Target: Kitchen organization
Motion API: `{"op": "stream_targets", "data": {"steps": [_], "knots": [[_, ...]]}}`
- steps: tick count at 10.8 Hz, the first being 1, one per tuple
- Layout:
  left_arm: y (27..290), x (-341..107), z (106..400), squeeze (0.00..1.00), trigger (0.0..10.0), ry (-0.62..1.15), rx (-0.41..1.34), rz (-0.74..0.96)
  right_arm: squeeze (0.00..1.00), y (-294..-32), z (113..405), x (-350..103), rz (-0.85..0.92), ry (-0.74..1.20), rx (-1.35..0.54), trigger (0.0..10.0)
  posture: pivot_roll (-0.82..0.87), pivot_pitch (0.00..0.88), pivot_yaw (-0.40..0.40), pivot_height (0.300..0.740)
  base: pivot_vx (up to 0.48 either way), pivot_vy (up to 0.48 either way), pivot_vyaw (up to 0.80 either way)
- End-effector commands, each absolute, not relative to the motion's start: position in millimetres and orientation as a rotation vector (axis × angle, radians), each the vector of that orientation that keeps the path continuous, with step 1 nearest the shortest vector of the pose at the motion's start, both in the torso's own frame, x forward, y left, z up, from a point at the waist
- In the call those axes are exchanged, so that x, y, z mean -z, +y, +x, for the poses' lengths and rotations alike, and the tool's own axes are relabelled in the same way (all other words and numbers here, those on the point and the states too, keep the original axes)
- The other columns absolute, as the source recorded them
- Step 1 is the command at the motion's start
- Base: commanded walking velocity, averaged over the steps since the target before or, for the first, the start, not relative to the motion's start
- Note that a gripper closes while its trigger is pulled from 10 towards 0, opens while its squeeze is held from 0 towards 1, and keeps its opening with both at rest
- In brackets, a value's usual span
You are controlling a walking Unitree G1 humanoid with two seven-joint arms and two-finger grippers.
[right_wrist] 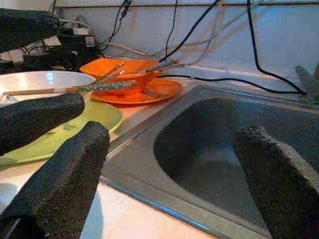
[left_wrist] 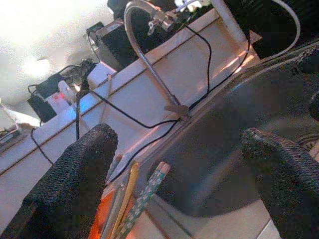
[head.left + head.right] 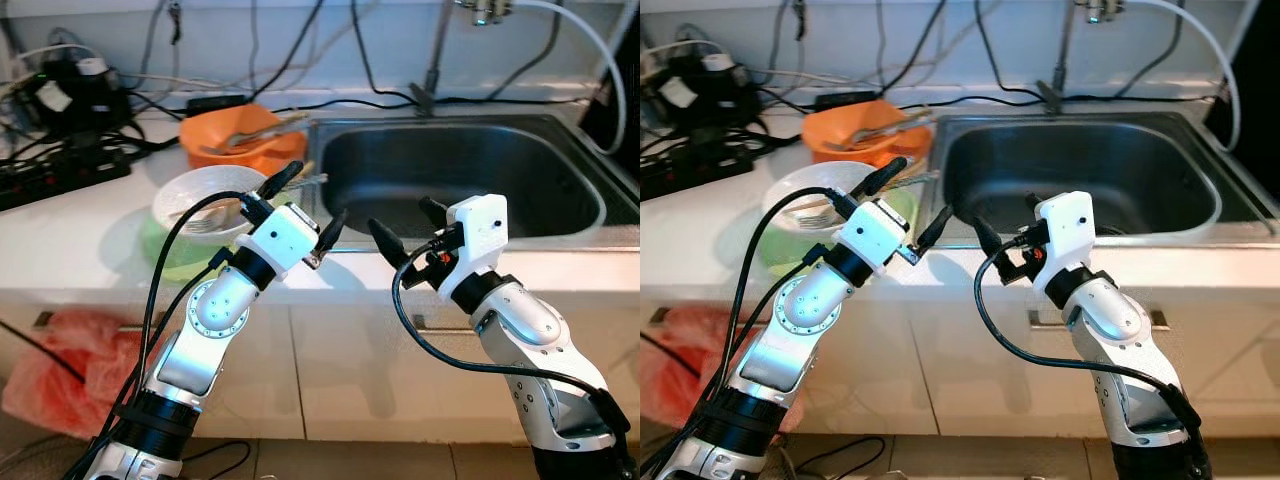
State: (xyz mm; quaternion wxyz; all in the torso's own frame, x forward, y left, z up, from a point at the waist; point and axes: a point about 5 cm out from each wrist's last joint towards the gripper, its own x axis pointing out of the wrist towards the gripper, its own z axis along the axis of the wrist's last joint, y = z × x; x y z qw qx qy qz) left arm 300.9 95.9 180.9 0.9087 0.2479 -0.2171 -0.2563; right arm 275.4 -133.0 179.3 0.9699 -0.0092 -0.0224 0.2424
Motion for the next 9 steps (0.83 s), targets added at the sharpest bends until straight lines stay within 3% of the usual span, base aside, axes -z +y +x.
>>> {"op": "stream_targets", "data": {"steps": [1, 5, 9], "knots": [[98, -184, 304, 0.0, 10.0, -0.456, 0.518, 0.54, 0.0, -131, 272, -182, -0.021, -0.048, -0.497, 10.0, 0.05, 0.015, 0.073, 0.74, 0.0, 0.0, 0.0], [108, -179, 316, 0.0, 10.0, -0.407, 0.501, 0.633, 0.0, -129, 269, -185, 0.066, -0.02, -0.533, 10.0, 0.05, 0.029, 0.074, 0.74, 0.0, 0.0, 0.0], [122, -168, 333, 0.0, 10.0, -0.312, 0.516, 0.781, 0.0, -125, 265, -176, 0.042, 0.055, -0.574, 10.0, 0.05, 0.04, 0.076, 0.74, 0.0, 0.0, 0.0]]}}
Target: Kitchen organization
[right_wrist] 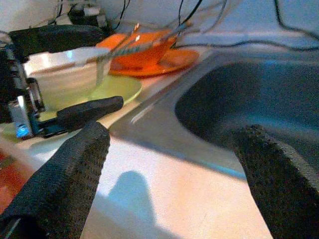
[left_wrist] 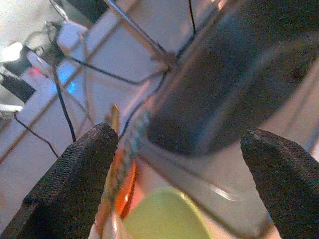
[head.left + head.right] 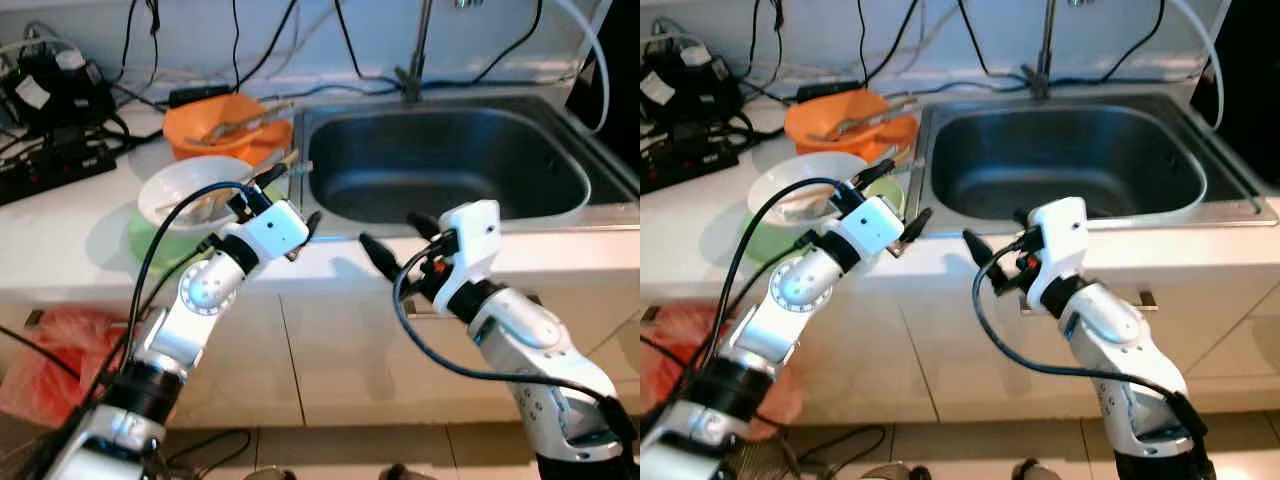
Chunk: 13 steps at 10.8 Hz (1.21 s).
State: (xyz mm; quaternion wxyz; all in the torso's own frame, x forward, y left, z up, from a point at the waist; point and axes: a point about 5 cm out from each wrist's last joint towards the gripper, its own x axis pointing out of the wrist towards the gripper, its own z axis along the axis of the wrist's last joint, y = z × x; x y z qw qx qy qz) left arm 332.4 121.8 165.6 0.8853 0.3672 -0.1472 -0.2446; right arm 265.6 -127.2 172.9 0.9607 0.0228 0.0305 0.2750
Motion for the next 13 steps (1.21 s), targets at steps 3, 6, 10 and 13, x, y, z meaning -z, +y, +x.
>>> {"op": "stream_targets", "data": {"steps": [3, 6, 10, 13], "knots": [[132, -173, 348, 0.0, 10.0, -0.323, 0.47, 0.894, 0.0, -120, 265, -180, 0.056, 0.043, -0.582, 10.0, 0.05, 0.043, 0.089, 0.74, 0.0, 0.0, 0.0], [136, -179, 359, 0.0, 10.0, -0.369, 0.403, 0.959, 0.0, -116, 266, -182, 0.053, 0.025, -0.577, 10.0, 0.05, 0.045, 0.088, 0.74, 0.0, 0.0, 0.0], [133, -177, 361, 0.0, 10.0, -0.394, 0.393, 0.918, 0.0, -115, 266, -184, 0.052, 0.005, -0.574, 10.0, 0.05, 0.044, 0.089, 0.74, 0.0, 0.0, 0.0], [128, -191, 356, 0.0, 10.0, -0.478, 0.381, 0.867, 0.0, -113, 267, -186, 0.048, -0.018, -0.577, 10.0, 0.04, 0.038, 0.085, 0.74, 0.0, 0.0, 0.0]]}}
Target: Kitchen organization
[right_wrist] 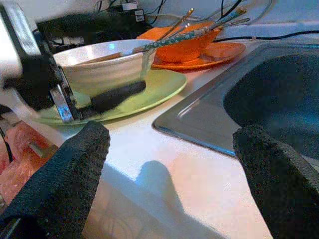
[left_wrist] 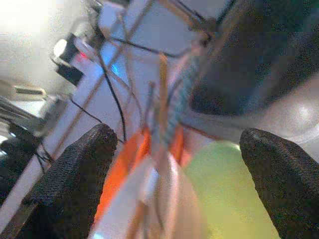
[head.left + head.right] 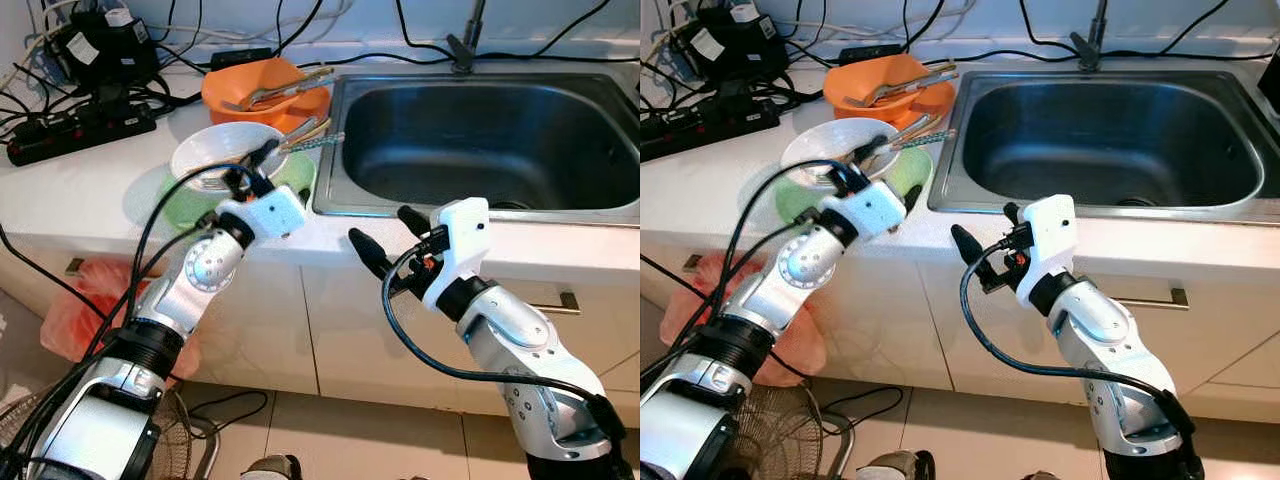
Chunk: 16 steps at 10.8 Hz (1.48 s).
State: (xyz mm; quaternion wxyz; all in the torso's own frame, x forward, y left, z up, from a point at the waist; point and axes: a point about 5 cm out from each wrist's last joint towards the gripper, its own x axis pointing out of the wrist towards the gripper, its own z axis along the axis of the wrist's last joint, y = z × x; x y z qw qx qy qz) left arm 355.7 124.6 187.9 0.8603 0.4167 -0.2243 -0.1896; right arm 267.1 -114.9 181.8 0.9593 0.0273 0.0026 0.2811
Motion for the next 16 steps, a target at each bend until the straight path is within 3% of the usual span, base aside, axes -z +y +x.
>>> {"op": "stream_targets", "data": {"steps": [1, 5, 7, 12, 16], "knots": [[128, -192, 353, 0.0, 10.0, -0.487, 0.386, 0.86, 0.0, -113, 267, -187, 0.048, -0.022, -0.577, 10.0, 0.05, 0.033, 0.084, 0.74, 0.0, 0.0, 0.0], [126, -201, 321, 0.0, 10.0, -0.588, 0.371, 0.728, 0.0, -115, 274, -191, 0.054, -0.046, -0.563, 10.0, 0.07, 0.028, 0.067, 0.74, 0.0, 0.0, -0.18], [125, -200, 319, 0.0, 10.0, -0.581, 0.372, 0.722, 0.0, -115, 275, -192, 0.058, -0.049, -0.564, 10.0, 0.06, 0.027, 0.069, 0.74, 0.0, 0.0, -0.61], [126, -210, 319, 0.0, 10.0, -0.572, 0.332, 0.627, 0.0, -116, 277, -193, 0.046, -0.064, -0.551, 10.0, 0.06, 0.023, 0.07, 0.74, 0.0, 0.0, 0.0], [123, -232, 319, 0.0, 10.0, -0.633, 0.319, 0.576, 0.0, -116, 278, -197, 0.044, -0.099, -0.533, 10.0, 0.06, 0.019, 0.073, 0.74, 0.355, 0.0, 0.0]]}}
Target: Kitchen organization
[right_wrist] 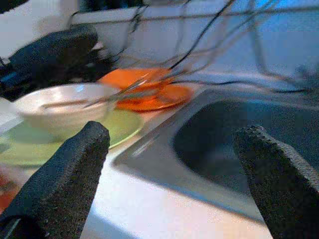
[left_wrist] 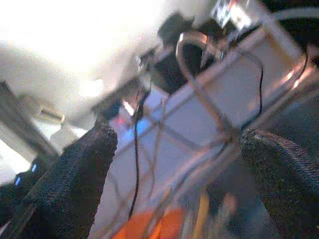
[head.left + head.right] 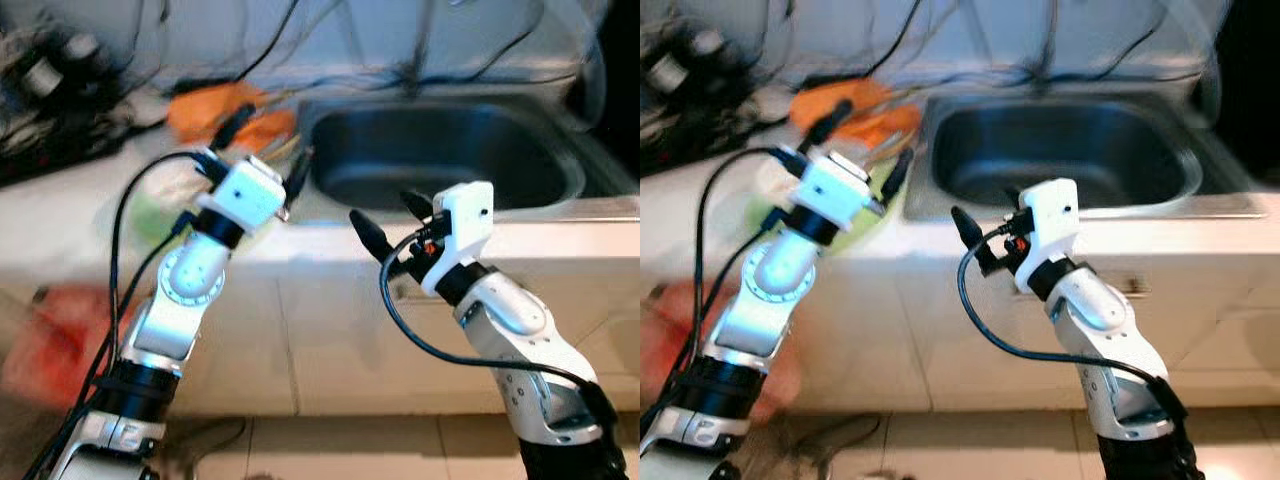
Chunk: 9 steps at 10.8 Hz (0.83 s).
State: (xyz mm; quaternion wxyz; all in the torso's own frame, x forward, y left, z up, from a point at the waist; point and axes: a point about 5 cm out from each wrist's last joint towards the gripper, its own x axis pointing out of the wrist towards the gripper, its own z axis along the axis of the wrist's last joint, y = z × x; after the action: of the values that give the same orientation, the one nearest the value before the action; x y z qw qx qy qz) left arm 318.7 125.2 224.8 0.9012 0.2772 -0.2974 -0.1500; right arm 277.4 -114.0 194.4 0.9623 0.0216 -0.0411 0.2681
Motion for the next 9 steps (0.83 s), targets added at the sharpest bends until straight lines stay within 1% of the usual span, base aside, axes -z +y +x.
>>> {"op": "stream_targets", "data": {"steps": [1, 4, 6, 9], "knots": [[120.9, -233.3, 318.3, 0.0, 10.0, -0.64, 0.323, 0.566, 0.0, -116.9, 279.3, -198.7, 0.044, -0.107, -0.521, 10.0, 0.05, 0.019, 0.074, 0.74, 0.394, 0.0, 0.0], [117.5, -231.5, 314.6, 0.0, 10.0, -0.633, 0.32, 0.545, 0.0, -118.8, 280.5, -198.2, 0.038, -0.112, -0.504, 10.0, 0.06, 0.02, 0.073, 0.74, 0.377, 0.0, 0.0], [113.9, -230.8, 311.8, 0.0, 10.0, -0.636, 0.317, 0.531, 0.0, -118.4, 280.8, -198.0, 0.036, -0.113, -0.504, 10.0, 0.06, 0.019, 0.072, 0.74, 0.0, 0.0, 0.0], [115.3, -233.4, 312.4, 0.0, 10.0, -0.65, 0.284, 0.551, 0.0, -118.7, 282.0, -197.5, 0.033, -0.114, -0.502, 10.0, 0.06, 0.015, 0.069, 0.74, 0.0, 0.0, 0.0]]}}
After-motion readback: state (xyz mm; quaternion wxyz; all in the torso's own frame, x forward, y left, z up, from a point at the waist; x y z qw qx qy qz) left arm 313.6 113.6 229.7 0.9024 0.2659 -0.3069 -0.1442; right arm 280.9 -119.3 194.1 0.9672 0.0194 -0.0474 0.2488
